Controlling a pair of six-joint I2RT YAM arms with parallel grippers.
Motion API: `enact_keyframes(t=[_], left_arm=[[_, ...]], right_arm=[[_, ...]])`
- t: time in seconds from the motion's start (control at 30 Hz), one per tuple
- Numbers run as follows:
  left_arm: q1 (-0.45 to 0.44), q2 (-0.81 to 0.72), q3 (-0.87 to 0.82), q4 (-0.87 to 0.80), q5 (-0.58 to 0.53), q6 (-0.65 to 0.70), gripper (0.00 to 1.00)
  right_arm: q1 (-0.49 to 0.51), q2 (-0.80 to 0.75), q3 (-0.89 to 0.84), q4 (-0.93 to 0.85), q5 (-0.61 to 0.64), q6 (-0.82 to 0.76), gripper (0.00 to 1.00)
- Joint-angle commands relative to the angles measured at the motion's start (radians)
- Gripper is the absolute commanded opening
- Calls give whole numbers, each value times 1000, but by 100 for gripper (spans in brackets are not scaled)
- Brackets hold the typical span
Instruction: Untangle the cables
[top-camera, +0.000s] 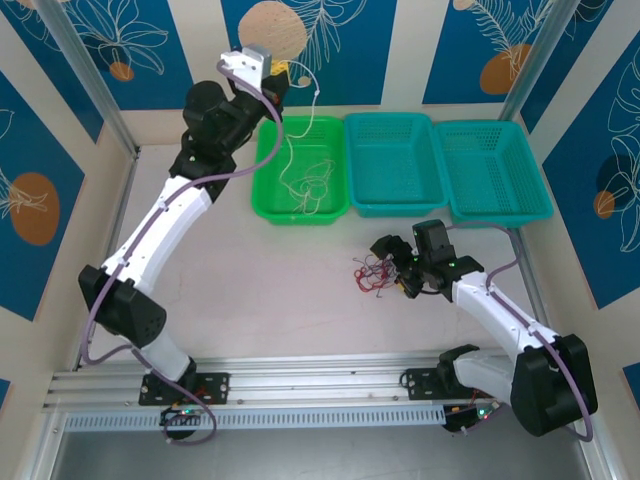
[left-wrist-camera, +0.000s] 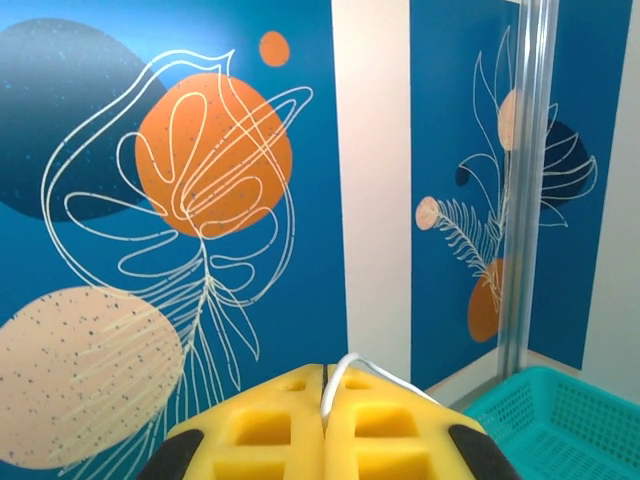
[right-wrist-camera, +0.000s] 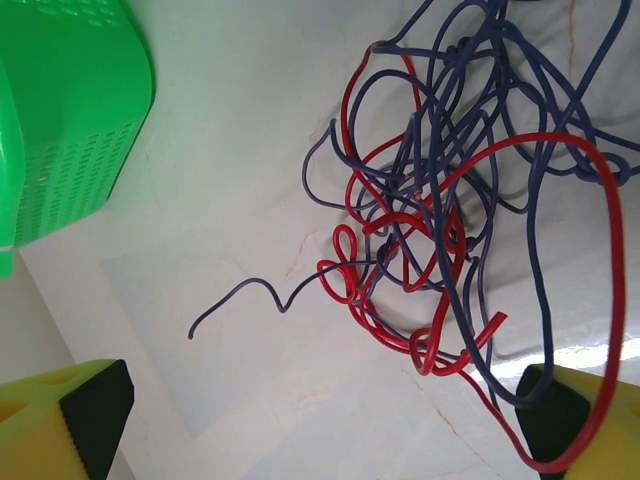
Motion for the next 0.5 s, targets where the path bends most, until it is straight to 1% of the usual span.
enact_keyframes(t=[0.0,0.07,0.17,0.2,0.33,0.47], left_arm=[[31,53,95,-43,-16,25,0],[46,91,120,-57,-16,21,0],[60,139,110,-58,-25,20,0],[63,152,103,-58,-28,15,0],[72,199,41,-18,-26,-15,0],[72,244,2,5,-29,-32,0]], right_arm=[[-5,-16,-7,-10,-31,-24,99],[-3,-29,-16,47,-74,-45,99],[14,-79,-26,131,-116,-79,100],[24,-102,-22,147,-112,-98,100],[85,-191,27,159,-31,-200,100],[145,-225,96,161,18,-312,100]])
